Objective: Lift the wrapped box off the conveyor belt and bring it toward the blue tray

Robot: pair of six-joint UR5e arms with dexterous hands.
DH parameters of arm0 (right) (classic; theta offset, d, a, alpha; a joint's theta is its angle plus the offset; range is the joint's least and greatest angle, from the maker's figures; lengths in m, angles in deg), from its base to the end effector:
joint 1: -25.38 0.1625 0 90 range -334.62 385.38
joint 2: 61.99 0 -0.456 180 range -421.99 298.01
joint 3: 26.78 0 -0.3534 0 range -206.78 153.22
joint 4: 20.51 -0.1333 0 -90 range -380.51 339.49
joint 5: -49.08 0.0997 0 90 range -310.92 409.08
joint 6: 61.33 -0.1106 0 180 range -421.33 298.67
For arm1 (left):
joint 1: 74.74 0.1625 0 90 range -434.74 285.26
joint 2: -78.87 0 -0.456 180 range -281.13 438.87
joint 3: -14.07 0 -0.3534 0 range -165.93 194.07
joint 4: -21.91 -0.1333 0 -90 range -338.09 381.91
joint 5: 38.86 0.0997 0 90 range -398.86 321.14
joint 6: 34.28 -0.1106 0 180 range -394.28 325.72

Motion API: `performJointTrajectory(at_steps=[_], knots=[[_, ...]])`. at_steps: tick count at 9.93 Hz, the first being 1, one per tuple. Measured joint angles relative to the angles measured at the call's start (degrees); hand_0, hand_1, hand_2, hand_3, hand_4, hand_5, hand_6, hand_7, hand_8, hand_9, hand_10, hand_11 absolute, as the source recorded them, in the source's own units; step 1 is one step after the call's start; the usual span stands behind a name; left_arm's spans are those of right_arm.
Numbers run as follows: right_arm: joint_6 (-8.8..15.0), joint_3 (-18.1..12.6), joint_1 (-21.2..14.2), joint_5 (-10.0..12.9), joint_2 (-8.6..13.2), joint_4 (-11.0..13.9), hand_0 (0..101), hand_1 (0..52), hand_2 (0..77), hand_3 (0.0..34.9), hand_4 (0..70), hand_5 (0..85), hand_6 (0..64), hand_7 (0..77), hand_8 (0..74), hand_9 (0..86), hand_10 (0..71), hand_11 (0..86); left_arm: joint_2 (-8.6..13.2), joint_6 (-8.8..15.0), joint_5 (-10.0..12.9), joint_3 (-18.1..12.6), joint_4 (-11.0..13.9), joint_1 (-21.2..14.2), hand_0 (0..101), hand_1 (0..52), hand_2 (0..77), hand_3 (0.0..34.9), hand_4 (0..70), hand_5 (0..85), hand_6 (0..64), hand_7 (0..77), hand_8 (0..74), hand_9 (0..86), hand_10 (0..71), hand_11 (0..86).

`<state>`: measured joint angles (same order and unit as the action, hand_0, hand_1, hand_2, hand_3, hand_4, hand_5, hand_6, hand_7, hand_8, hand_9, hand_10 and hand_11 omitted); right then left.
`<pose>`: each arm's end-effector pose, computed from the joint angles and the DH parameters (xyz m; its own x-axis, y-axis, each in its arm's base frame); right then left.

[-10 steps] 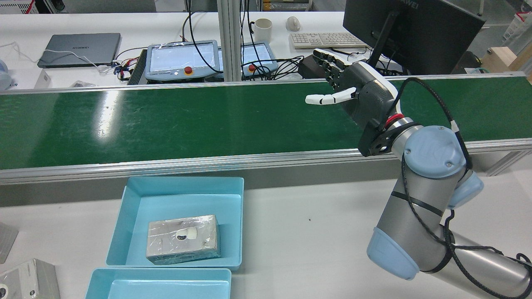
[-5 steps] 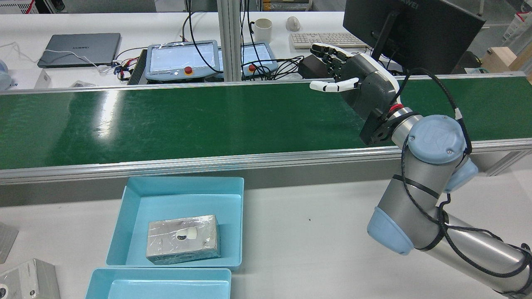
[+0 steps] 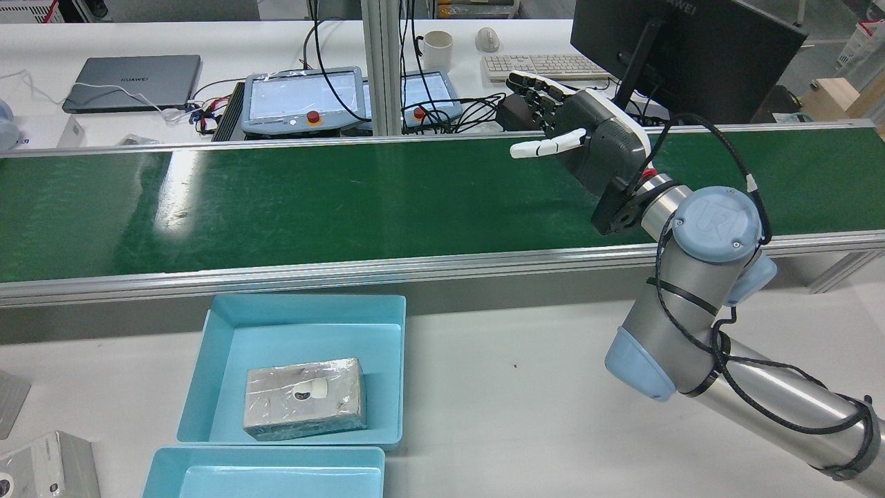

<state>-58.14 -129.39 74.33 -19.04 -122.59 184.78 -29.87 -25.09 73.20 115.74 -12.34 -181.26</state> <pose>-0.2712 -0.5772 0.3892 -0.9433 0.3277 -0.0538 0.1367 0.2356 -0.9622 -0.2435 -0.4982 0.5218 -0.9793 -0.0842 0.1842 -0.1777 -0.0787 -0.9809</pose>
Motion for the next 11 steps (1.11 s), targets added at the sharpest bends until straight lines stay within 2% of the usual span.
performJointTrajectory(at_steps=[1, 2, 3, 6, 7, 11], knots=[[0.2, 0.0, -0.1, 0.0, 0.2, -0.5, 51, 19.6, 11.4, 0.0, 7.6, 13.6, 3.3, 3.3, 1.1, 3.3, 0.0, 0.5, 0.0, 0.0, 0.0, 0.0, 0.0, 0.0, 0, 0.0, 1.1, 0.0, 0.0, 1.1, 0.5, 0.5, 0.5, 0.0, 0.5, 0.5], [0.5, 0.0, -0.3, -0.1, 0.4, -1.1, 51, 19.6, 11.4, 0.0, 7.6, 13.6, 3.3, 3.3, 1.1, 3.3, 0.0, 0.5, 0.0, 0.0, 0.0, 0.0, 0.0, 0.0, 0, 0.0, 1.1, 0.0, 0.0, 1.1, 0.5, 0.5, 0.5, 0.0, 0.5, 0.5], [0.9, -0.2, -0.4, -0.1, 0.4, -1.5, 50, 15.8, 6.5, 0.0, 7.6, 13.6, 3.3, 3.3, 1.1, 3.3, 0.0, 0.5, 0.0, 0.0, 0.0, 0.0, 0.0, 0.0, 0, 0.0, 1.1, 0.0, 0.0, 1.1, 0.5, 0.5, 0.5, 0.5, 0.5, 0.5], [2.4, -0.7, -0.9, -0.1, 0.7, -1.9, 49, 15.8, 7.1, 0.0, 8.7, 15.8, 3.3, 3.8, 1.1, 3.3, 0.0, 0.5, 0.0, 0.0, 0.0, 0.0, 0.0, 0.0, 0, 0.0, 1.1, 0.0, 0.0, 1.1, 0.5, 0.5, 0.5, 0.0, 0.5, 0.5], [2.6, -0.7, -1.0, -0.1, 0.9, -1.9, 49, 17.5, 8.2, 0.0, 8.7, 15.8, 3.3, 3.8, 0.5, 3.3, 0.0, 0.5, 0.0, 0.0, 0.0, 0.0, 0.0, 0.0, 0, 0.0, 1.1, 0.0, 0.0, 1.1, 0.0, 0.5, 0.5, 0.0, 0.5, 0.5], [2.7, -0.6, -1.2, -0.1, 1.0, -1.8, 49, 17.5, 9.3, 0.0, 9.8, 16.9, 3.8, 3.8, 0.5, 3.3, 0.0, 0.5, 0.0, 0.0, 0.0, 0.0, 0.0, 0.0, 0, 0.0, 0.5, 0.0, 0.0, 1.1, 0.5, 0.5, 0.5, 0.0, 0.5, 0.5]])
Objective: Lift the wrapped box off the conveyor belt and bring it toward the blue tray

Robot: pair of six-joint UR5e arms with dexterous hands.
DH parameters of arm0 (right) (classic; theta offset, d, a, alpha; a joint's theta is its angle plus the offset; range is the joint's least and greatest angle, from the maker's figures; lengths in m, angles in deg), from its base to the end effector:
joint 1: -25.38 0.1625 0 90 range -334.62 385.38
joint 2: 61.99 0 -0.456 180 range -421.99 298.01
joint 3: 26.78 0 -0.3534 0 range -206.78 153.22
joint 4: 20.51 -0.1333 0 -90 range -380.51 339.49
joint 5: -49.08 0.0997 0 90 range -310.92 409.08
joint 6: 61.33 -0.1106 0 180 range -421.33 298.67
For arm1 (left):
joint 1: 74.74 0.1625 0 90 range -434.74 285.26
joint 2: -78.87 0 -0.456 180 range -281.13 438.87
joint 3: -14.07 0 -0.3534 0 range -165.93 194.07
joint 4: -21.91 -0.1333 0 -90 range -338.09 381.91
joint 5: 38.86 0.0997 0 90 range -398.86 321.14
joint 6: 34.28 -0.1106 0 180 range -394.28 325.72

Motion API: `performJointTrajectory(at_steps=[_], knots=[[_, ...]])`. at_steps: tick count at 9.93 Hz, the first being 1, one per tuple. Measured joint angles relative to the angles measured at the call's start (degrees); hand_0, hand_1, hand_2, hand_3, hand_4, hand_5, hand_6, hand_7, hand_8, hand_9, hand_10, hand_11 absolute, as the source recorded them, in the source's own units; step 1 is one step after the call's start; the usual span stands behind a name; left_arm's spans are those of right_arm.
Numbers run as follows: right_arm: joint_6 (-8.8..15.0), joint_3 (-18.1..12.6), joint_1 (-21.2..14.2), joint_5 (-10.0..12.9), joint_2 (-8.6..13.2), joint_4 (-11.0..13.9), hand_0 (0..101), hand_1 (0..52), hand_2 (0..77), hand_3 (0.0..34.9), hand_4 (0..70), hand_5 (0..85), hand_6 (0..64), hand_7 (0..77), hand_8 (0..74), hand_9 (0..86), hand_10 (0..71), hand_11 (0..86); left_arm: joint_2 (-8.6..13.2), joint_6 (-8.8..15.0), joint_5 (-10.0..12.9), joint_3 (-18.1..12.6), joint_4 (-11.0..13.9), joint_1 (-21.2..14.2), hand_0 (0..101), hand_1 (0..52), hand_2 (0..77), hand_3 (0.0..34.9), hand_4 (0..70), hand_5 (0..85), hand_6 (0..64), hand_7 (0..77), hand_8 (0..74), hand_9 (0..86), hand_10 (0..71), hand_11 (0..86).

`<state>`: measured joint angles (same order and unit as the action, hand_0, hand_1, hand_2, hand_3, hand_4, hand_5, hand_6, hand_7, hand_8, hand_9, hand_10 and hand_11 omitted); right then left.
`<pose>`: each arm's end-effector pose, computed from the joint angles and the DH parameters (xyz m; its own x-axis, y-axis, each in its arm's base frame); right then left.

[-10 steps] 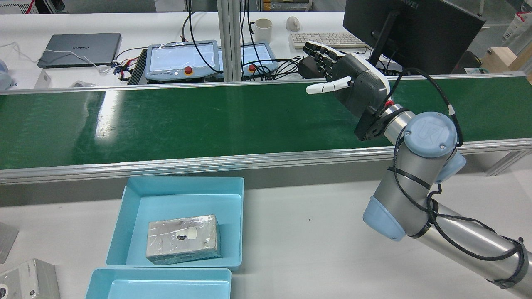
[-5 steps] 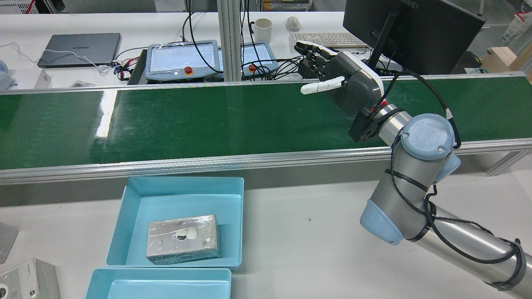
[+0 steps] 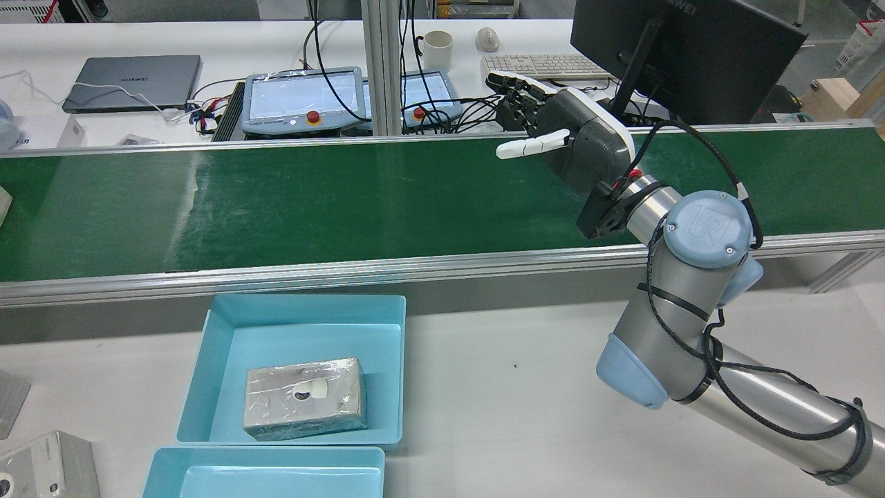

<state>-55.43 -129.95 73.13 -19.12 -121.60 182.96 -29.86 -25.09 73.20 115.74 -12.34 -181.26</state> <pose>-0.2861 -0.5743 0.3707 -0.9406 0.3380 -0.0303 0.1350 0.2905 -0.9473 -0.2435 -0.4982 0.5219 -0.9793 -0.0842 0.1842 -0.1778 -0.0788 -0.9809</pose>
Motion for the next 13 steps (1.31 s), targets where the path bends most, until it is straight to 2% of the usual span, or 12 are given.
performJointTrajectory(at_steps=[6, 7, 13], knots=[[0.0, 0.5, -0.1, 0.0, -0.2, 0.0, 49, 17.5, 10.4, 0.0, 10.9, 16.9, 3.8, 4.4, 1.1, 3.3, 0.0, 0.5, 0.0, 0.0, 0.0, 0.0, 0.0, 0.0, 0, 0.0, 1.1, 0.0, 0.0, 1.1, 0.5, 0.5, 0.5, 0.0, 0.5, 0.5], [0.0, 0.5, -0.1, 0.0, -0.2, 0.0, 50, 19.1, 12.5, 0.0, 10.4, 16.9, 3.8, 4.4, 1.1, 3.3, 0.0, 0.5, 0.0, 0.0, 0.0, 0.0, 0.0, 0.0, 0, 0.0, 1.1, 0.0, 0.0, 1.1, 0.5, 0.5, 0.5, 0.5, 0.5, 0.5], [0.0, 0.7, -0.4, 0.1, -0.4, 0.0, 50, 18.0, 12.5, 0.0, 11.5, 18.0, 4.4, 4.4, 0.5, 3.3, 0.0, 0.5, 0.0, 0.0, 0.0, 0.0, 0.0, 0.0, 0, 0.0, 1.1, 0.0, 0.0, 1.1, 0.5, 0.5, 0.5, 0.5, 0.5, 0.5]])
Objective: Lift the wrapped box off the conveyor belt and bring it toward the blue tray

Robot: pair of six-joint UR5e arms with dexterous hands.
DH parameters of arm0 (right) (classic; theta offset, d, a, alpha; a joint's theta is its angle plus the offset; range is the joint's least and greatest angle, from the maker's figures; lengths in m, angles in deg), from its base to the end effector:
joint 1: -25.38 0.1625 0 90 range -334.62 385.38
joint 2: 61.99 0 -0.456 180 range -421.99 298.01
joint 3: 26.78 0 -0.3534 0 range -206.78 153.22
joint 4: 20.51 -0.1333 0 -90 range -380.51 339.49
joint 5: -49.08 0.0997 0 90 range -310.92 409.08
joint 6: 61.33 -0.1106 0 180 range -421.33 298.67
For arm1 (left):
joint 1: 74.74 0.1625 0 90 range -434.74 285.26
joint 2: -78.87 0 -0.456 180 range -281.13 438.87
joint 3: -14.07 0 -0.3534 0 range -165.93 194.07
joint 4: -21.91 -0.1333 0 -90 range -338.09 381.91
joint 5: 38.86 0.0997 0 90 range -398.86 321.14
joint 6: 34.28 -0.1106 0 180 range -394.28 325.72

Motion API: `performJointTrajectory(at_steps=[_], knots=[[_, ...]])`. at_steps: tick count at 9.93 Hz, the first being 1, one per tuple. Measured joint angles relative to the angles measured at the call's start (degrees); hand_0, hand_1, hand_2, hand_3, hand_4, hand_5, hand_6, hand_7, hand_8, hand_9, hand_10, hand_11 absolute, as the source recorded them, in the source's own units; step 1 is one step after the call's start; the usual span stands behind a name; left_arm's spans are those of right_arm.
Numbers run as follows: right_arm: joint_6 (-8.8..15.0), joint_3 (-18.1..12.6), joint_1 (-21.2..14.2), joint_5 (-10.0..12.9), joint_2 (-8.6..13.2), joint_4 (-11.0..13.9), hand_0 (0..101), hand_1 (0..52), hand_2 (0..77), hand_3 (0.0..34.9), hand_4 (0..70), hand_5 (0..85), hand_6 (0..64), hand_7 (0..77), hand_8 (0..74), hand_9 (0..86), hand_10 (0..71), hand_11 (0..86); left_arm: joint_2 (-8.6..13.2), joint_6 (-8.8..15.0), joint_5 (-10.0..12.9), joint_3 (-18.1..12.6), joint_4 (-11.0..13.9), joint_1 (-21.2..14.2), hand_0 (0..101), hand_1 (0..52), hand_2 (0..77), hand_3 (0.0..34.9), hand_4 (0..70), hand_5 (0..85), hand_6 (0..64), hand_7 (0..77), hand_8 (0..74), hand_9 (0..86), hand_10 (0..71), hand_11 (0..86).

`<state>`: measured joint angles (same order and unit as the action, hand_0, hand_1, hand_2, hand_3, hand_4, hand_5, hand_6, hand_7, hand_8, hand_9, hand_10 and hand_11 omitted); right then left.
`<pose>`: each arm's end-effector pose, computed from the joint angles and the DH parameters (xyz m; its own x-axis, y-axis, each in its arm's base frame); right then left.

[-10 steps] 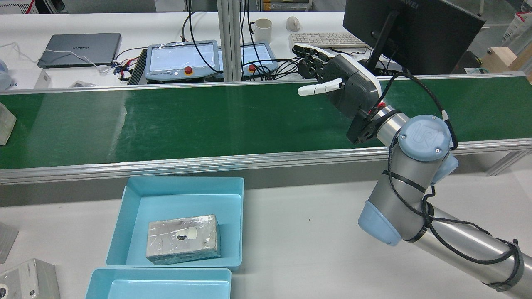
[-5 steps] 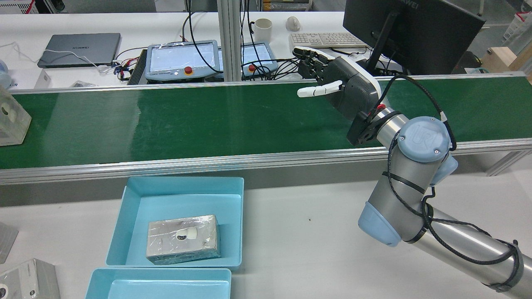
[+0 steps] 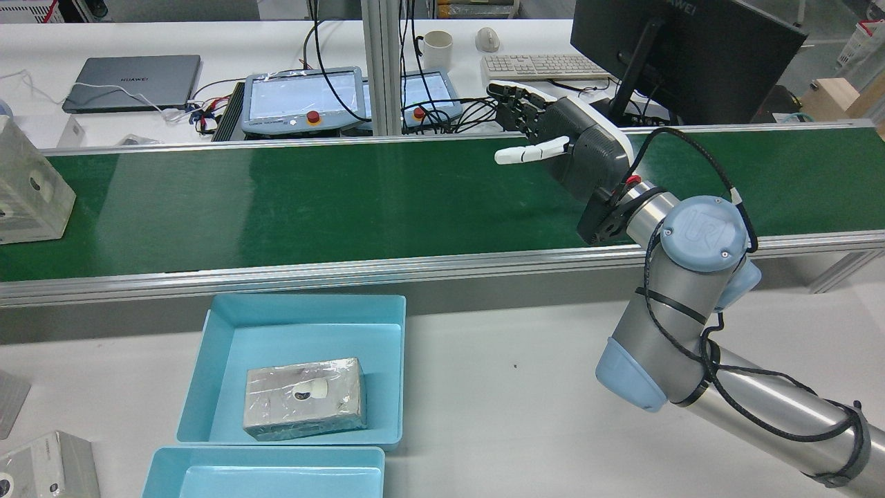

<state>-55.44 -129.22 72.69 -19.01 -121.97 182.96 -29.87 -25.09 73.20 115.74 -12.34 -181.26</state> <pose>-0.2909 -0.5729 0.3796 -0.9390 0.3432 -0.0237 0.1249 0.2759 -0.9530 -0.2435 -0.4982 0.5218 -0.9793 -0.0842 0.1842 -0.1777 -0.0787 -0.9809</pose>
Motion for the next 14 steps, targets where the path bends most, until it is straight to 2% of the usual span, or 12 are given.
performJointTrajectory(at_steps=[14], knots=[[-0.3, 0.1, 0.1, 0.1, -0.1, -0.1, 50, 18.0, 12.0, 0.0, 10.9, 18.0, 4.4, 4.4, 1.1, 3.3, 0.0, 0.5, 0.0, 0.0, 0.0, 0.0, 0.0, 0.0, 0, 0.0, 0.5, 0.0, 0.0, 1.1, 0.5, 0.5, 0.5, 0.0, 0.5, 0.5]])
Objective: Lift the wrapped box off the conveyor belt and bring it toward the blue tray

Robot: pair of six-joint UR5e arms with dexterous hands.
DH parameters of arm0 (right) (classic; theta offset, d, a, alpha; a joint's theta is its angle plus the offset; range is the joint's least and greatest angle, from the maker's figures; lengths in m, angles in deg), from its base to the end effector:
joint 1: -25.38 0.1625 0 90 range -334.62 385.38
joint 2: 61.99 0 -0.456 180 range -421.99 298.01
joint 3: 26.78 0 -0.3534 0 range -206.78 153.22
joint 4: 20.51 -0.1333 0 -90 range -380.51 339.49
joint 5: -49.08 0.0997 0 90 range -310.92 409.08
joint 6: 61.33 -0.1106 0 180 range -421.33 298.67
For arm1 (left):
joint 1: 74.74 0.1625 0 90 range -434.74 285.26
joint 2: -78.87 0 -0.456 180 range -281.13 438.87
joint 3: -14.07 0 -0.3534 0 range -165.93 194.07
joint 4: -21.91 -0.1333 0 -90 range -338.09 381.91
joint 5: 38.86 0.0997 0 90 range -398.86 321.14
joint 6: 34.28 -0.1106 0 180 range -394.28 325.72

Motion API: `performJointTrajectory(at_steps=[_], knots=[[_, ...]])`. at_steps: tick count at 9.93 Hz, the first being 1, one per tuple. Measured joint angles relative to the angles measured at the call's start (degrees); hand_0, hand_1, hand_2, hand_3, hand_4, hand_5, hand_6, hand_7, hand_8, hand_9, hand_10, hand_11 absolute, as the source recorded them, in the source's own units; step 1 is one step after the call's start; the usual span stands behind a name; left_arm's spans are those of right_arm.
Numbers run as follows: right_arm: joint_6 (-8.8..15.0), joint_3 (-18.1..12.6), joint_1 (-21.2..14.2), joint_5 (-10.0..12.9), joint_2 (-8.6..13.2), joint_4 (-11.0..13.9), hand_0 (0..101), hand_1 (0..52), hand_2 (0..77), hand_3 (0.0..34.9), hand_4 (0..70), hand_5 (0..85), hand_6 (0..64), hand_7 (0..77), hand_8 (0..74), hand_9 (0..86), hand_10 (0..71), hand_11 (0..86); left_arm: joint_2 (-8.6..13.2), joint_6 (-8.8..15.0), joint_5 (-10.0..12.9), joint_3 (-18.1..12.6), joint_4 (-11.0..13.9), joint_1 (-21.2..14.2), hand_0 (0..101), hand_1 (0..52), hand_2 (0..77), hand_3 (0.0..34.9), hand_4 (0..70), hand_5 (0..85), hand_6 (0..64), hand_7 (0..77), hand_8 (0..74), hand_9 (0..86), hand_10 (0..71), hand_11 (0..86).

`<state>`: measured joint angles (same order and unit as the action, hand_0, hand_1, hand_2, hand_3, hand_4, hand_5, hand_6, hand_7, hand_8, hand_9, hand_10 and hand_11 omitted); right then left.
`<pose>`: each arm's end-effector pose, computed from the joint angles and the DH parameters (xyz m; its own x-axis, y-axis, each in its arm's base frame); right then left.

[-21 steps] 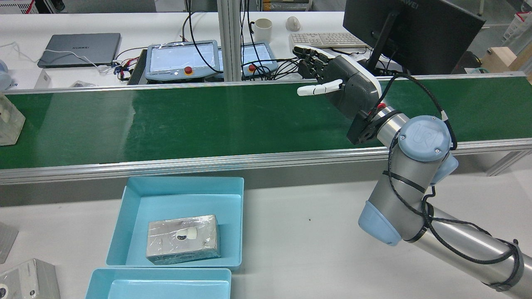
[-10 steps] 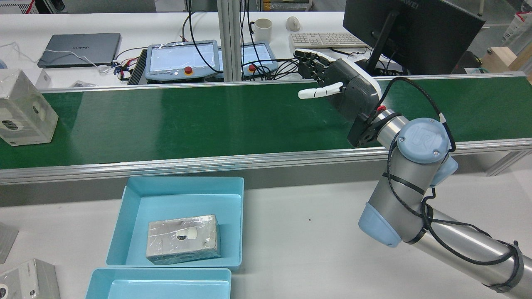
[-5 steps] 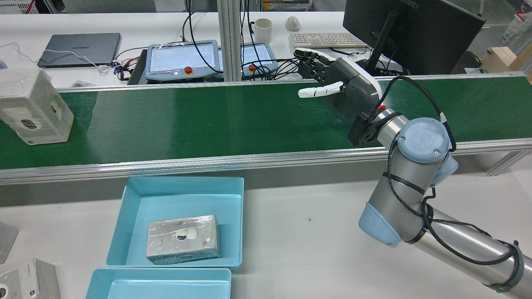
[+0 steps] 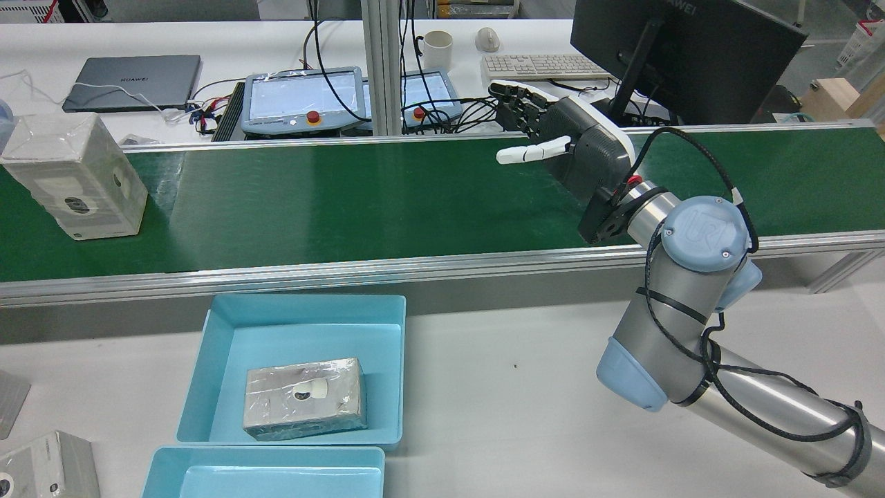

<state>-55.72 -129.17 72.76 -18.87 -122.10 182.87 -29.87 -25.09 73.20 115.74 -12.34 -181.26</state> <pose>-0.2898 -0.5731 0.3812 -0.9396 0.3412 -0.0285 0.1281 0.2730 -0.9534 -0.2435 -0.4982 0.5218 -0.9793 -0.0842 0.1842 -0.1777 -0.0787 -0.9809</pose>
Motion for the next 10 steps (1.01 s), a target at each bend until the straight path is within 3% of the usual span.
performJointTrajectory(at_steps=[10], knots=[[-0.4, -0.2, 0.0, -0.1, 0.0, -0.1, 50, 16.4, 10.9, 0.0, 11.5, 18.0, 3.3, 4.4, 1.1, 3.3, 0.0, 0.5, 0.0, 0.0, 0.0, 0.0, 0.0, 0.0, 0, 0.0, 1.1, 0.0, 0.0, 1.1, 0.5, 0.5, 0.5, 0.0, 0.5, 0.5]])
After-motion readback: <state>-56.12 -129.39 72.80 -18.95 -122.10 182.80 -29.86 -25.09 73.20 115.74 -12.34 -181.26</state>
